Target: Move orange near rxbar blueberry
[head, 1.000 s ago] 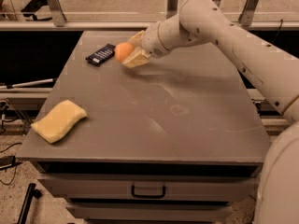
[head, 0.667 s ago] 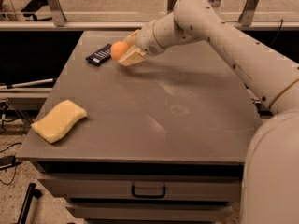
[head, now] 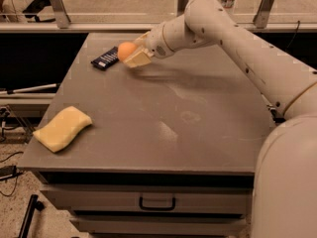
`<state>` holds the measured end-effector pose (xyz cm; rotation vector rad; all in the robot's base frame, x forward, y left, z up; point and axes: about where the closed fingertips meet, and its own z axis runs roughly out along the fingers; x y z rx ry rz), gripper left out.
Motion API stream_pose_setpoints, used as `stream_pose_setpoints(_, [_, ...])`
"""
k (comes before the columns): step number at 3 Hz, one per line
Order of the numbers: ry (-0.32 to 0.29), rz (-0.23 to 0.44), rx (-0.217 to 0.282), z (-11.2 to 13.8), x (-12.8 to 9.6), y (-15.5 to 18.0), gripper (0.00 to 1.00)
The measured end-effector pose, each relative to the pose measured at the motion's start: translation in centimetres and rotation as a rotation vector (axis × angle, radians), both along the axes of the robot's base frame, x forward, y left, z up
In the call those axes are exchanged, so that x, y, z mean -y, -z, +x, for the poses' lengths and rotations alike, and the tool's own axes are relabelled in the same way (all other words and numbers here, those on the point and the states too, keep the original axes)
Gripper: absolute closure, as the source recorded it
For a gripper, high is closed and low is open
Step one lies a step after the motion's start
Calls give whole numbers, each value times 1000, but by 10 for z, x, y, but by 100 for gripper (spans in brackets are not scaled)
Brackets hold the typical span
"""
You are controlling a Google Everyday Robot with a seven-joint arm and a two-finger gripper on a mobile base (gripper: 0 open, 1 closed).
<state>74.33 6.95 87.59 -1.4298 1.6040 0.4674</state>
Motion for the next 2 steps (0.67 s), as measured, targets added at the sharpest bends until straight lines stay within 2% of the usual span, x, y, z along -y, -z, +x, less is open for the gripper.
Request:
stream_pose_setpoints(1, [22, 22, -18, -1, -3, -2, 100])
stream_pose_setpoints(2, [37, 43, -37, -1, -6, -3, 92])
